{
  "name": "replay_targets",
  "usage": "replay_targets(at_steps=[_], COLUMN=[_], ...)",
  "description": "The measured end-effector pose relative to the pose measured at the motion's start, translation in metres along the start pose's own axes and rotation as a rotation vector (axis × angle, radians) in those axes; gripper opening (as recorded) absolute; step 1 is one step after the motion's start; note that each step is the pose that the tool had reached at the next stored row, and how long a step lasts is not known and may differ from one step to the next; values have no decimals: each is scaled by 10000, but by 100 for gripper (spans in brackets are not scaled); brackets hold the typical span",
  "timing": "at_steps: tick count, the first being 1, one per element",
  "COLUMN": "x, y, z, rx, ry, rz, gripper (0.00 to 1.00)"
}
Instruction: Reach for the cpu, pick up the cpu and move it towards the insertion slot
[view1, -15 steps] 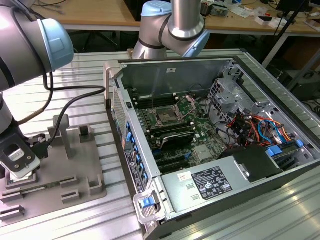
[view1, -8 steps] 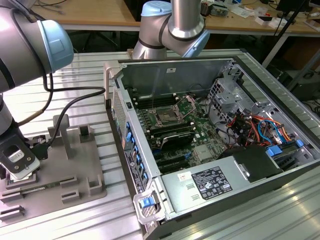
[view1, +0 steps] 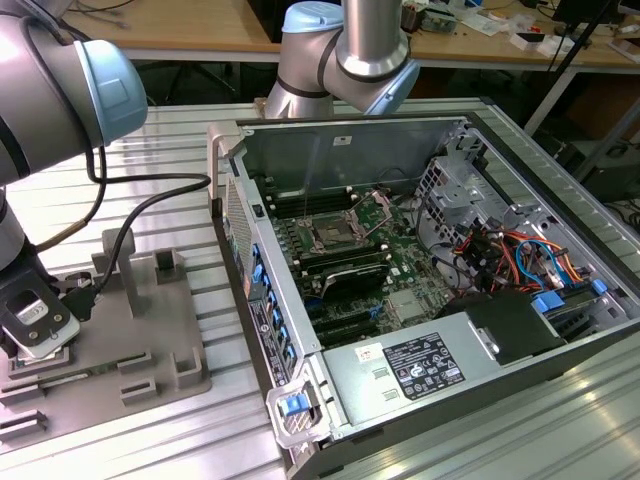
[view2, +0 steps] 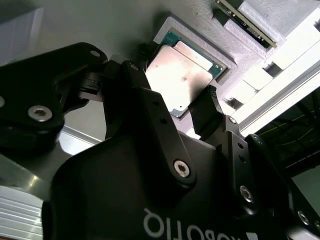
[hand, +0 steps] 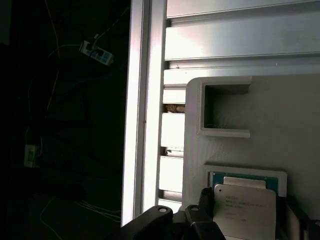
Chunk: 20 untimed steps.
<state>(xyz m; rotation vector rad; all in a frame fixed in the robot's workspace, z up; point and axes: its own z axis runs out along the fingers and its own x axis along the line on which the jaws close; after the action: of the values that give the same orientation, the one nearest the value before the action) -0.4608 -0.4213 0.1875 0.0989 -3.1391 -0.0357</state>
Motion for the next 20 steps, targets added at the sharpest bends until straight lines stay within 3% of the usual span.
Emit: replay_targets(at_steps=[11,20], x=[1,2], y=[-6,-26], z=[0,1], rx=[56,57], ry=[3,2], rz=[53,194], gripper=[55,55])
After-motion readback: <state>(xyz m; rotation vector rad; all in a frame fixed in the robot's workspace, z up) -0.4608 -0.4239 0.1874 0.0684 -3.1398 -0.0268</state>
